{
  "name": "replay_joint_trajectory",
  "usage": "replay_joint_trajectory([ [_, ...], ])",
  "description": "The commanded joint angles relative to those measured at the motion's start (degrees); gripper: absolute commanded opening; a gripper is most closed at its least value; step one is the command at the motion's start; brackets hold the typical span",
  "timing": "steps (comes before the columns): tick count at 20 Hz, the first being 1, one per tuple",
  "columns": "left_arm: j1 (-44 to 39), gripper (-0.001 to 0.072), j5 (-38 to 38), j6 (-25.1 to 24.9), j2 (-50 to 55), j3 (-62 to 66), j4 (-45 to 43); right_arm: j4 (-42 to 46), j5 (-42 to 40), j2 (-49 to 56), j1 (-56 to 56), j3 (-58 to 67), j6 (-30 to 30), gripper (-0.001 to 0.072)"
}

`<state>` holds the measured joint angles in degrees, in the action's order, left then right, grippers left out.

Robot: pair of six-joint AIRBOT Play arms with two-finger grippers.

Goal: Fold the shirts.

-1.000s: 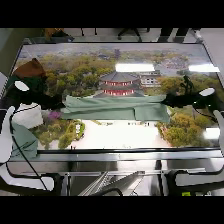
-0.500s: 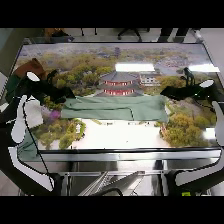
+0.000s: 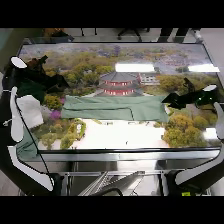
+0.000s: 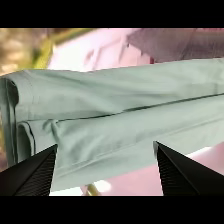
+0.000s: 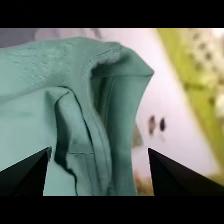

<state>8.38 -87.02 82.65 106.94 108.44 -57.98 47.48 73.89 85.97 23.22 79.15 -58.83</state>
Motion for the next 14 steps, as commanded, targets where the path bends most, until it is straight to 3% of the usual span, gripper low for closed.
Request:
replay_joint_trajectory([
  [1, 0.3, 0.0671, -3.6, 1.5, 0.0, 2.4, 1.1, 0.2, 3.0, 3.4, -0.5, -0.1, 1.5, 0.0698],
  [5, -1.9, 0.0670, -3.9, 2.0, 0.0, 2.3, 7.4, 0.0, 3.1, 4.5, -3.2, -0.1, 2.4, 0.0687],
  [7, -4.6, 0.0643, -3.1, 1.9, 0.0, 2.2, 7.3, 0.0, 2.5, 4.4, -4.5, -0.1, 3.7, 0.0369],
  [8, -6.7, 0.0485, -2.2, 1.8, 0.1, 2.0, 6.6, -0.1, 2.6, 4.4, -4.9, -0.1, 4.2, 0.0280],
  [9, -8.7, 0.0358, -1.3, 1.7, 0.5, 2.1, 6.5, -0.2, 2.7, 4.3, -5.2, 0.0, 4.5, 0.0146],
  [10, -10.5, 0.0253, -0.1, 1.7, 0.8, 2.1, 6.5, -0.2, 2.9, 4.2, -5.5, 0.0, 4.5, 0.0086],
  [11, -13.1, 0.0059, 1.4, 1.6, 1.3, 2.1, 6.6, -0.2, 3.2, 3.7, -5.5, 0.0, 4.4, 0.0026],
  [12, -15.6, 0.0014, 2.9, 1.0, 2.2, 2.1, 6.5, -0.2, 3.7, 2.7, -5.5, 0.0, 4.4, 0.0025],
  [14, -21.1, 0.0014, 5.3, 1.0, 4.8, 2.1, 6.6, -0.1, 4.7, -0.3, -5.3, 0.1, 4.4, 0.0024],
])
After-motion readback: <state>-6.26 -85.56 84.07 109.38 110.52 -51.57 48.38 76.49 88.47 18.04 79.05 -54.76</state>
